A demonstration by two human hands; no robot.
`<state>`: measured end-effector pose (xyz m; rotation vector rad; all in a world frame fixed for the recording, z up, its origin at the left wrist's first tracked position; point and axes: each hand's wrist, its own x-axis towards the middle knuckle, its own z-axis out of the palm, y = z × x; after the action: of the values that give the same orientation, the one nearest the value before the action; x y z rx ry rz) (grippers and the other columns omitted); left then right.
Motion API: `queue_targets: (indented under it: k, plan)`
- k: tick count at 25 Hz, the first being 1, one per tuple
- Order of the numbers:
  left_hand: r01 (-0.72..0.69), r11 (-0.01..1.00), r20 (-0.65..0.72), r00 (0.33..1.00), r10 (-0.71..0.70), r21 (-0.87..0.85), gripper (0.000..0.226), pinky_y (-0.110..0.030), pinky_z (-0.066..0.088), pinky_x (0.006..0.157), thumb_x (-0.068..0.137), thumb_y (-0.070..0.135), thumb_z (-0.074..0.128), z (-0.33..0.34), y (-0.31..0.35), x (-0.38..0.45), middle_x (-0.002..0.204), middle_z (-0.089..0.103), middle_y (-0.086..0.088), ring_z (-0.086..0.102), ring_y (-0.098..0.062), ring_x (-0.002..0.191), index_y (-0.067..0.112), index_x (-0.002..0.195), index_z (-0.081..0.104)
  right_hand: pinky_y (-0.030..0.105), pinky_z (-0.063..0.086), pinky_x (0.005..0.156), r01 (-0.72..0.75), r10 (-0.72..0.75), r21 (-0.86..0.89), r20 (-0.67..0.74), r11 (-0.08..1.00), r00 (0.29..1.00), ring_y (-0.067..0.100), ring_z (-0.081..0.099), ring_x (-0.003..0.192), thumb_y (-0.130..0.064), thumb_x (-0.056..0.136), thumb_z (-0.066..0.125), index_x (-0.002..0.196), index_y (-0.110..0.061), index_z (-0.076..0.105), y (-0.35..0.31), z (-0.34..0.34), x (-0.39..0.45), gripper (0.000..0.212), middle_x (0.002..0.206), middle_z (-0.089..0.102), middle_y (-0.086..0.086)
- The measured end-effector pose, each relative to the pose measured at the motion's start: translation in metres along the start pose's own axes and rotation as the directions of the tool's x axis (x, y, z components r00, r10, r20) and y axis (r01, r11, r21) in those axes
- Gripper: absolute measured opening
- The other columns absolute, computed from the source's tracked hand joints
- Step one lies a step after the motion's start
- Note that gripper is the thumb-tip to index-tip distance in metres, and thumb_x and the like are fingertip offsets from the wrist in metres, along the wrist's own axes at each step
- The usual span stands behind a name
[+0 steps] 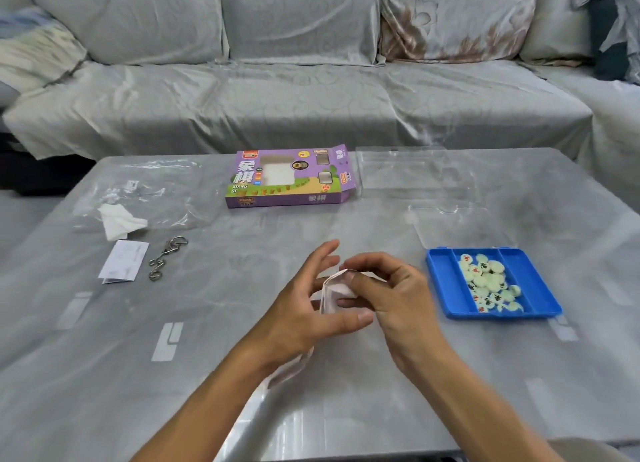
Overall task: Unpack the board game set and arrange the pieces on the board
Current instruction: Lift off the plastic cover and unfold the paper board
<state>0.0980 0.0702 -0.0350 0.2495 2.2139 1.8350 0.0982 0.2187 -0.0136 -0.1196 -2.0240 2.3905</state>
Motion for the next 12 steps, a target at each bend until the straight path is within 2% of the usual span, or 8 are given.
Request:
queue_targets:
  k: [3, 6, 9, 12]
  plan:
    - [0.133, 0.973, -0.031, 0.99, -0.141, -0.188, 0.063, -0.033, 0.053, 0.093, 0.069, 0.034, 0.082, 0.002, 0.005, 0.005, 0.127, 0.061, 0.007, 0.064, -0.013, 0.108, 0.041, 0.126, 0.055, 0.032, 0.059, 0.066, 0.052, -0.053, -0.024, -0.051, 0.998, 0.997, 0.022, 0.071, 0.074, 0.006, 0.083, 0.067, 0.087, -0.009, 0.07, 0.002, -0.006, 0.004, 0.016, 0.082, 0.071, 0.002]
    - [0.229, 0.929, 0.152, 0.97, -0.192, -0.291, 0.038, -0.036, 0.052, 0.085, 0.082, 0.029, 0.074, 0.0, 0.012, 0.006, 0.113, 0.07, -0.006, 0.068, -0.023, 0.1, 0.025, 0.118, 0.064, 0.03, 0.057, 0.065, 0.06, -0.053, 0.076, -0.092, 0.995, 0.994, 0.021, 0.068, 0.078, 0.006, 0.083, 0.066, 0.093, -0.011, 0.069, -0.004, -0.02, 0.017, 0.02, 0.089, 0.069, 0.002]
    - [0.254, 0.937, 0.19, 0.959, -0.211, -0.24, 0.037, -0.037, 0.05, 0.087, 0.085, 0.043, 0.067, 0.001, 0.012, 0.005, 0.112, 0.07, -0.004, 0.067, -0.021, 0.1, 0.028, 0.119, 0.064, 0.026, 0.055, 0.063, 0.015, -0.009, 0.238, -0.028, 0.971, 1.0, 0.016, 0.065, 0.076, 0.011, 0.082, 0.061, 0.096, -0.012, 0.067, -0.006, -0.027, 0.024, 0.027, 0.094, 0.066, 0.005]
    - [0.25, 0.942, 0.175, 0.961, -0.213, -0.224, 0.043, -0.047, 0.047, 0.098, 0.082, 0.04, 0.068, 0.006, 0.008, 0.004, 0.112, 0.07, -0.002, 0.067, -0.021, 0.104, 0.029, 0.123, 0.061, 0.026, 0.055, 0.064, -0.039, 0.022, 0.358, 0.053, 0.933, 0.998, 0.015, 0.062, 0.071, 0.007, 0.077, 0.062, 0.098, -0.011, 0.066, -0.008, -0.03, 0.023, 0.028, 0.096, 0.064, 0.005]
